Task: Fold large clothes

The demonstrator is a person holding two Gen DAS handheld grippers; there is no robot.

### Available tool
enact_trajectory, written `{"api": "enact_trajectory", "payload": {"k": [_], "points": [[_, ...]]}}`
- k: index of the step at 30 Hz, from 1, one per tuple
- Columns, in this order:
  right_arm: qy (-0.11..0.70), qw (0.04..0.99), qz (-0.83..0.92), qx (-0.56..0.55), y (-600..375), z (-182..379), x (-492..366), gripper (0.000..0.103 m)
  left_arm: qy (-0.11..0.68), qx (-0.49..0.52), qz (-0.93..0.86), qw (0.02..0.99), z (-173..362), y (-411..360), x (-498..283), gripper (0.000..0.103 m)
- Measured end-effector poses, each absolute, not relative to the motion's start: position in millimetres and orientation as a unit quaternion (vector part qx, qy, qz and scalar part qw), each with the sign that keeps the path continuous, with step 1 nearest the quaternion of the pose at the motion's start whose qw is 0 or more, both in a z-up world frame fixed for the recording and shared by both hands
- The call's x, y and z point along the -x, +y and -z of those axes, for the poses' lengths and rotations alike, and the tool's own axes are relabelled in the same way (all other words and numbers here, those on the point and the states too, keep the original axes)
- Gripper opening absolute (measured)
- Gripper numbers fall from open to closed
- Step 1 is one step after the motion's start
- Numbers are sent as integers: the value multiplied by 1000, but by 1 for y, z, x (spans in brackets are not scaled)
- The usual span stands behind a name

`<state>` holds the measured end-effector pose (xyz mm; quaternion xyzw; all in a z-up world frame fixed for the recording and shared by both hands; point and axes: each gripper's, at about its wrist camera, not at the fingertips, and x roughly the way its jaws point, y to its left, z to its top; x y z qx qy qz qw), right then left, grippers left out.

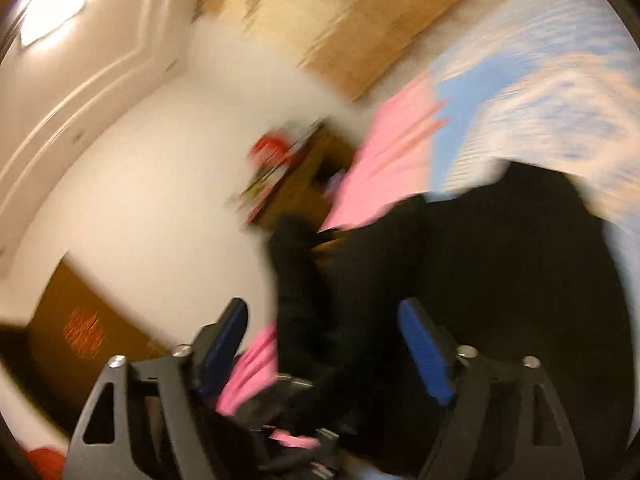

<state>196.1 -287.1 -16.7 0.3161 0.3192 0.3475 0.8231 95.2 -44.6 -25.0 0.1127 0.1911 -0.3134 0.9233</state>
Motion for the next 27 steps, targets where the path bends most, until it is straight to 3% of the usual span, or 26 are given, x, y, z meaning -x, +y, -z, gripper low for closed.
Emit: {"api": "enact_trajectory", "payload": {"k": [9, 10, 11, 14, 18, 25, 27], "points": [[405, 796, -431, -128, -186, 27, -287, 80, 186, -104, 333, 919, 19, -33, -87, 24], [395, 799, -437, -122, -182, 27, -282, 76, 183, -101, 337, 918, 17, -30, -86, 24], [387, 797, -448, -116, -182, 27, -280, 43, 180, -99, 339, 918, 15, -29, -85, 24], [373, 810, -437, -115, -182, 20, -269, 25, 179, -101, 343, 916, 4, -33, -86, 24], [347, 827, -414, -155, -216, 1, -249, 17, 164, -99, 359, 913, -25, -56, -85, 23], [304, 858, -373, -179, -323, -34, -205, 14, 133, -96, 435, 885, -57, -133, -67, 23], [303, 866, -343, -203, -362, -29, -195, 6, 142, -93, 449, 877, -54, -154, -66, 23]]}}
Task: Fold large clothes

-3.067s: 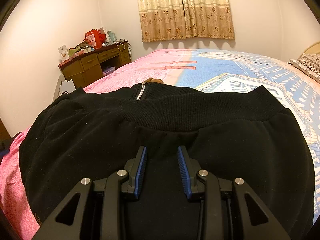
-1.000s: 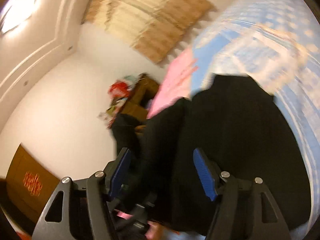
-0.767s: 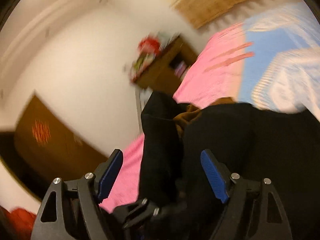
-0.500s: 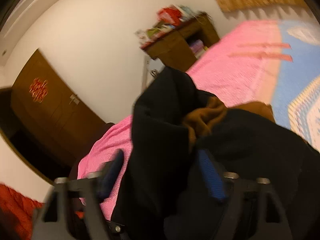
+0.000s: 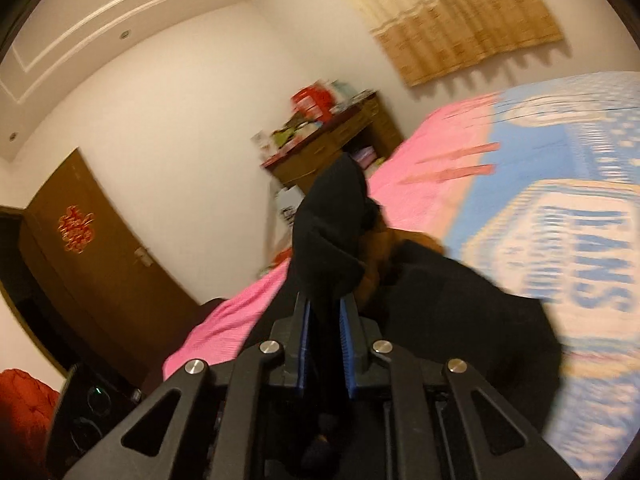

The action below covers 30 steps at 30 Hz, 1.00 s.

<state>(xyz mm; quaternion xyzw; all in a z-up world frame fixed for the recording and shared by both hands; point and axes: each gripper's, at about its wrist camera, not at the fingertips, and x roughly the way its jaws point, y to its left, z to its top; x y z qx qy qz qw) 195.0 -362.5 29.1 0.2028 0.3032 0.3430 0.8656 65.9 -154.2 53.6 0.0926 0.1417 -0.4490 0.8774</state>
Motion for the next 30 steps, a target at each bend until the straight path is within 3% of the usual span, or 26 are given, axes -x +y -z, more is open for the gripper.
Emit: {"api": "enact_trajectory", "payload": {"k": [6, 10, 15, 18, 21, 24, 28, 30], "points": [[355, 857, -248, -282, -436, 52, -183, 5, 193, -128, 472, 851, -4, -202, -68, 23], [312, 866, -258, -294, -443, 50, -163, 6, 190, -176, 477, 840, 16, -204, -60, 23], [264, 889, -314, -203, -417, -22, -162, 6, 198, -169, 487, 834, 16, -199, -62, 23], [308, 870, -369, -108, -368, -42, -182, 6, 197, -177, 488, 831, 18, -199, -59, 23], [385, 855, -346, -34, -334, -11, -212, 5, 200, -202, 484, 828, 17, -191, -48, 26], [414, 847, -328, -62, -341, 25, -227, 0, 225, -224, 487, 814, 16, -165, -24, 46], [387, 859, -316, -115, -363, 40, -211, 0, 244, -173, 517, 802, -12, -88, 0, 77], [382, 861, -310, -130, -369, 42, -201, 0, 240, -138, 507, 816, -32, -50, -3, 79]]}}
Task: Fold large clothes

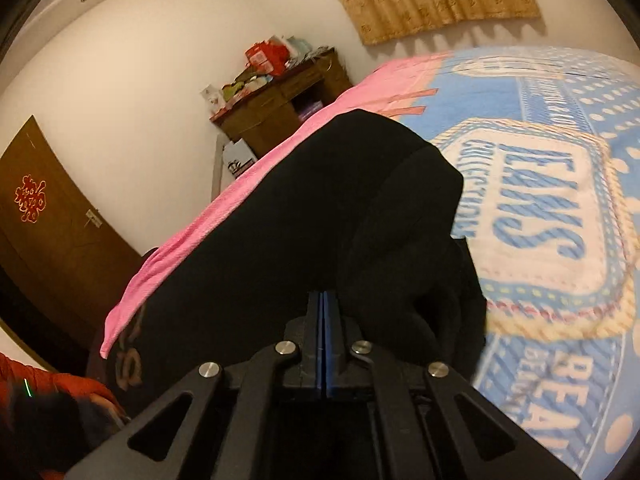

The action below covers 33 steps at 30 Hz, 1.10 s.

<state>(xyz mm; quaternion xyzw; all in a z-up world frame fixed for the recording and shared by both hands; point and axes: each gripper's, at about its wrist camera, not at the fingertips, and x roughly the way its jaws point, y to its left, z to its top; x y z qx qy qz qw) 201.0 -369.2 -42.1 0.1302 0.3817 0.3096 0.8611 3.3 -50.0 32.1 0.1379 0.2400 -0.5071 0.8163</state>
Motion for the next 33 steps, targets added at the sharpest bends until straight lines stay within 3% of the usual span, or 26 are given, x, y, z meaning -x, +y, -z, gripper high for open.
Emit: {"api": "enact_trajectory", "payload": {"k": [4, 9, 13, 16, 20, 23, 25, 28, 30, 33], "points": [[366, 864, -298, -175, -380, 50, -187, 0, 217, -40, 429, 876, -81, 10, -55, 91], [355, 877, -256, -197, -376, 49, -172, 0, 247, 8, 308, 919, -85, 12, -148, 89], [383, 883, -207, -175, -375, 45, -160, 0, 310, -37, 295, 903, -29, -41, -168, 86], [412, 890, -138, -134, -379, 26, -151, 4, 282, -35, 289, 914, -21, -50, -149, 86], [326, 914, -166, -174, -374, -36, -150, 4, 302, -78, 289, 905, -27, -67, -155, 86], [319, 930, -144, -110, -339, -59, -192, 4, 298, -112, 279, 906, -28, -73, -149, 86], [371, 918, -116, -76, -317, -34, -238, 4, 293, -123, 273, 908, -26, -73, -142, 86], [438, 894, -58, -74, -319, 45, -286, 4, 297, -143, 267, 906, -19, -77, -143, 86], [432, 886, -54, -159, -349, 72, -291, 0, 283, -159, 259, 910, -14, -86, -144, 86], [440, 877, -26, -191, -378, 88, -294, 0, 277, -152, 264, 911, -7, -100, -153, 94]]}}
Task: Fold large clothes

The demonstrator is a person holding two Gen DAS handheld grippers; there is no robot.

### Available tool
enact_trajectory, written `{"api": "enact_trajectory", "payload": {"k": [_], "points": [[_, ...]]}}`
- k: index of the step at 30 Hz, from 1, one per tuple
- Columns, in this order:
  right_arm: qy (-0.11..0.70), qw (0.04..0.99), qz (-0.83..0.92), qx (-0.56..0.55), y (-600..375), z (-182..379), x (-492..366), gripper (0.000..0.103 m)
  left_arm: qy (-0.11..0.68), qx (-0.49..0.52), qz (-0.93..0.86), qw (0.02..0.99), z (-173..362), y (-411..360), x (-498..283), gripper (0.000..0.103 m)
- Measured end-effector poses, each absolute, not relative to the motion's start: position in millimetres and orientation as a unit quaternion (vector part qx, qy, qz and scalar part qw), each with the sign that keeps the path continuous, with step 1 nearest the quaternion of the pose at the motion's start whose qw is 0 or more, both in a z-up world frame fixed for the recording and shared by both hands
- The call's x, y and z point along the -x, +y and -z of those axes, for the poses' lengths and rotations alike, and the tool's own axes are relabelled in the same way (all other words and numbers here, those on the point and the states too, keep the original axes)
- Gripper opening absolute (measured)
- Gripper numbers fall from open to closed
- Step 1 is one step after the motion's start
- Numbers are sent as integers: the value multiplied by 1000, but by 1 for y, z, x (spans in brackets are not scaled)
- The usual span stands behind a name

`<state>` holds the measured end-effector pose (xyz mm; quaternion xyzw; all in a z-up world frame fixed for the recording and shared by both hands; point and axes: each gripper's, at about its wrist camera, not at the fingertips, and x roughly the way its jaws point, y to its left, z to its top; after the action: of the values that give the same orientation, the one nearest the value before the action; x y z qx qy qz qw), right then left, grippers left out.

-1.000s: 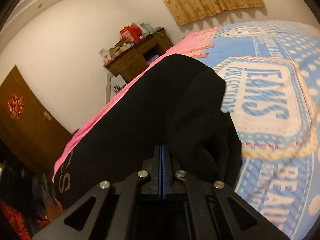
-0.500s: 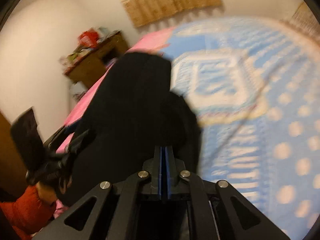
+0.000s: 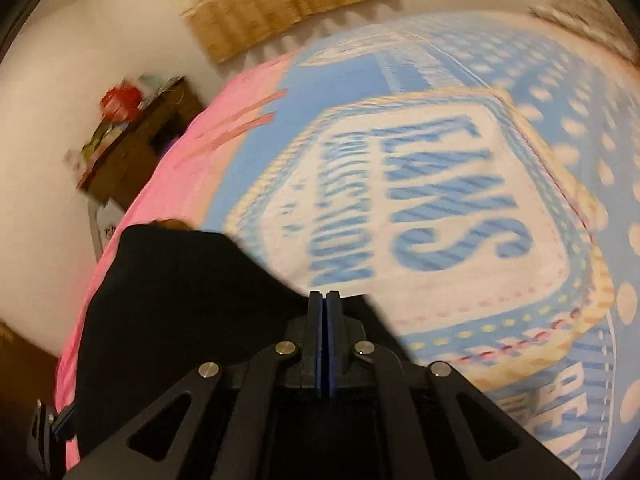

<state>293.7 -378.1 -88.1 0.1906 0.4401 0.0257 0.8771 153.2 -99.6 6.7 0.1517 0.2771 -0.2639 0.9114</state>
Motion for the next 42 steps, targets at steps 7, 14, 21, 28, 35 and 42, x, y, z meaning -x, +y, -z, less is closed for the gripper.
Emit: {"api": "enact_trajectory", "payload": {"k": [7, 14, 21, 28, 35, 42], "points": [[412, 885, -6, -215, -392, 61, -254, 5, 281, -132, 267, 912, -6, -88, -152, 97], [329, 933, -51, -133, -346, -7, -144, 6, 284, -131, 254, 915, -9, -91, -151, 97], [265, 960, -16, -91, -316, 45, -127, 5, 293, -142, 241, 914, -5, -97, -152, 97], [226, 968, -2, -113, -317, 50, -112, 6, 291, -119, 247, 916, -10, -88, -150, 103], [256, 929, -66, -259, -357, 35, -81, 8, 357, -10, 297, 886, -25, -32, -166, 103], [254, 880, -93, -390, -425, 21, -52, 99, 363, 48, 293, 883, -45, 21, -189, 103]]}}
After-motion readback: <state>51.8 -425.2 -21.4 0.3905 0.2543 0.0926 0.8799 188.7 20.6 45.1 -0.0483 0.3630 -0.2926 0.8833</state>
